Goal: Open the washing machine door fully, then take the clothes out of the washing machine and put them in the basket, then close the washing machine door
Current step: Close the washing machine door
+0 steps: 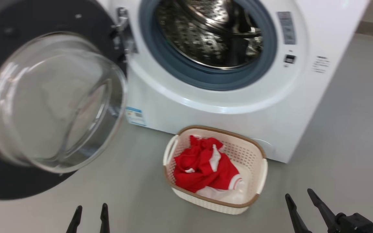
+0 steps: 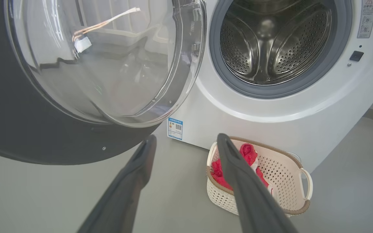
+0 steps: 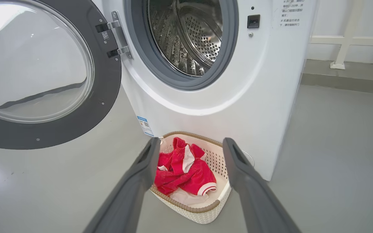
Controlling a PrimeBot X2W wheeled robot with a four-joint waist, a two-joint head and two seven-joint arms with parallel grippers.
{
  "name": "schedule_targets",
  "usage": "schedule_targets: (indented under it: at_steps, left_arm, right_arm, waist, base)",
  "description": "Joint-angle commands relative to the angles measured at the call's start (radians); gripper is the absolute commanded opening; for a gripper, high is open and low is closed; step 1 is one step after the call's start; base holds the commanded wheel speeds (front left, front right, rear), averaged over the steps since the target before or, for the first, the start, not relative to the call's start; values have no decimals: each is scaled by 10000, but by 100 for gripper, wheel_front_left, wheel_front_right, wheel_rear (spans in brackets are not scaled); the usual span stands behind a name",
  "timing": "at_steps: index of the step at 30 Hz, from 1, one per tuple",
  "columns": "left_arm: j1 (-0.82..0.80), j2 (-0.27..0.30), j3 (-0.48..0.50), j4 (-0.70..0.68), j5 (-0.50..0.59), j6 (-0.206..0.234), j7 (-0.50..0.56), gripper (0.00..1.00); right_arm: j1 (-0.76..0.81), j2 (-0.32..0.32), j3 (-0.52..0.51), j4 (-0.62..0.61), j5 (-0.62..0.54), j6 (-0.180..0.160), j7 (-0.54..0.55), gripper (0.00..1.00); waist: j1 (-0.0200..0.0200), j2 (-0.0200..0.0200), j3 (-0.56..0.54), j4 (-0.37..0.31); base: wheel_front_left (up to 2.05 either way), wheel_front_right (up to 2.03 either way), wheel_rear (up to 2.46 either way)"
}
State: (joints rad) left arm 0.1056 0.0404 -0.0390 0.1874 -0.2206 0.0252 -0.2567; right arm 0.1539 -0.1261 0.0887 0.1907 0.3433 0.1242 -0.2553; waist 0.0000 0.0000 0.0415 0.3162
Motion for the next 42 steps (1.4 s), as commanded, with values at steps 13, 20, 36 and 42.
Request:
schedule_targets:
  at_steps: [13,20,36,42]
  left_arm:
    - [379,99,381,-716,-651,561,-51,100]
    - [457,99,454,-933,-904,706,-51,100]
    - [-2430,447,3497,-3928,-1095,-1155,-51,0]
    - [-4944,2062,4899,-2594,-2075,-1485,-51,0]
  right_arm:
    - [-961,-349,1172,74,195,65,-65,100]
    - [-1254,-475,1431,232,305,65,-65,100]
    - [-906,-278,1001,222,228,65,-65,100]
    - [-919,-204,704,56,131,65,-65,100]
  waist:
    - [0,0,-196,1821]
    - [0,0,-137,1872]
    - [0,0,40,1846]
    - [0,0,226,1856]
  base:
    - [0,0,0]
    - [0,0,0]
    - [0,0,0]
    - [0,0,0]
